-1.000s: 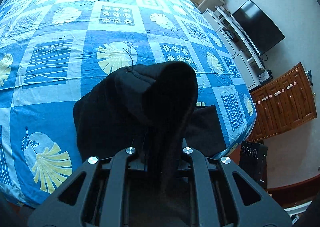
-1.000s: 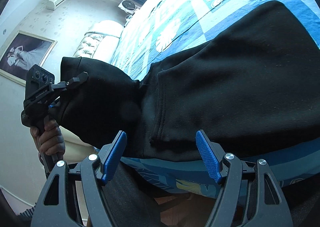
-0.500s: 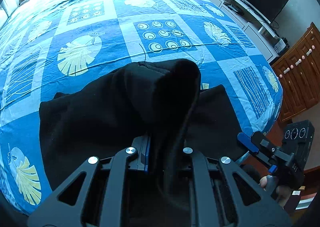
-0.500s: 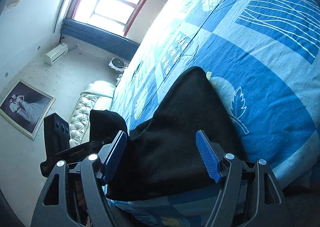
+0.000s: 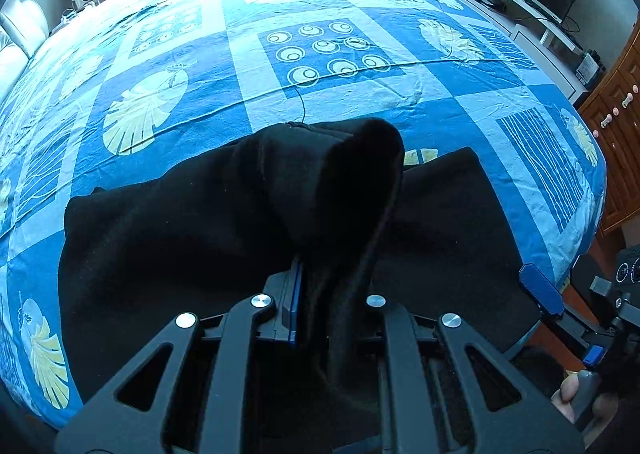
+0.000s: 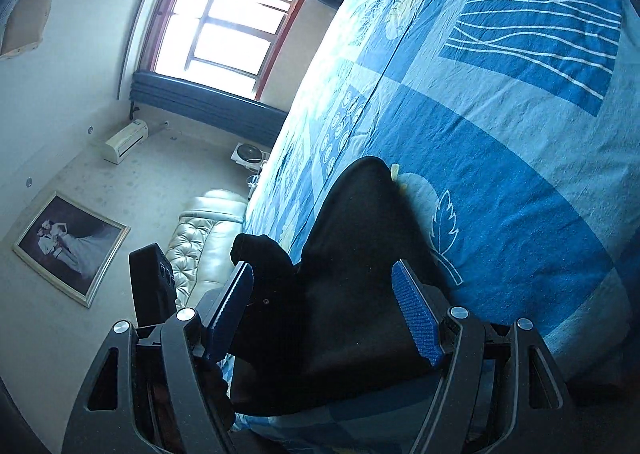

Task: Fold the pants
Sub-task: 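Lift the held end with the left gripper and fold it toward the right gripper, then open the left gripper on the folded trousers and withdraw it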

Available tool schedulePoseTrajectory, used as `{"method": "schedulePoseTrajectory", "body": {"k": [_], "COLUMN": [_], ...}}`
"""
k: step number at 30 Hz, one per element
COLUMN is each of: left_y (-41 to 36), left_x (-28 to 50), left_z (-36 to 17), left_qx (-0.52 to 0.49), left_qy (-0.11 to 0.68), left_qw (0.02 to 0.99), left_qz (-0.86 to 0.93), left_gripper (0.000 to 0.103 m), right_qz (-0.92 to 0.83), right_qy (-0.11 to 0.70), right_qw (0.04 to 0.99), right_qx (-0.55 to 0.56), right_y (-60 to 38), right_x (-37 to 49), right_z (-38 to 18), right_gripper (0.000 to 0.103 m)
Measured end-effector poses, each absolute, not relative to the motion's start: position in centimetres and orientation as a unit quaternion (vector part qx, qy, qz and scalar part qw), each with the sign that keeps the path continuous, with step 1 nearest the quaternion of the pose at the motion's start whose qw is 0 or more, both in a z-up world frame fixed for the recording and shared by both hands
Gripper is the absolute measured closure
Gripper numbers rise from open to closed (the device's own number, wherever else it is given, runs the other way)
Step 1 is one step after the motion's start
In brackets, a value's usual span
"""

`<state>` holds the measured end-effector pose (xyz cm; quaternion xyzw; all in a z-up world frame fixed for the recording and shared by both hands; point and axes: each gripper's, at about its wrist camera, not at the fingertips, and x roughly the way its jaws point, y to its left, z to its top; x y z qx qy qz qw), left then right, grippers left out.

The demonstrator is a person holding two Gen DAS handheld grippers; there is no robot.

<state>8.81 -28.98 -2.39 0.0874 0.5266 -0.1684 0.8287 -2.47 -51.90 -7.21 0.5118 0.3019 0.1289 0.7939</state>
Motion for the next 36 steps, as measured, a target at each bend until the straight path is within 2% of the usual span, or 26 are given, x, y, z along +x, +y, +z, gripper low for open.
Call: {"method": "schedulePoseTrajectory", "body": {"k": [24,28,29,32,36], "left_y": [-31.0,-31.1,-31.2,-31.5,-31.8], "left_x": [7.1,6.3,6.1,5.1,3.6], "left_z": [-3.2,-2.5,-2.3,-1.4,0.1], "left_qx": [0.148,0.147,0.148,0.151,0.159], "left_qy": [0.48,0.469,0.466,0.452,0.427], "left_qw": [0.854,0.858,0.859,0.863,0.873], "left_qz": [-0.137,-0.147,-0.151,-0.168,-0.176], "left_gripper": [0.087,0.076,0.071,0.044,0.028], "right_qz": [0.134,0.134,0.134,0.133,0.13], "right_qy": [0.295,0.295,0.295,0.295,0.296], "right_qw": [0.789,0.789,0.79,0.792,0.795], "right_qx": [0.522,0.521,0.521,0.518,0.514], "right_y": [-52.5,-52.5,-52.5,-52.5,-52.3], "right_x": [-3.5,-3.5,-3.5,-3.5,-3.5], "right_z": [-6.8,-6.8,-6.8,-6.7,-6.5], "right_gripper": [0.031,0.031,0.031,0.031,0.031]}}
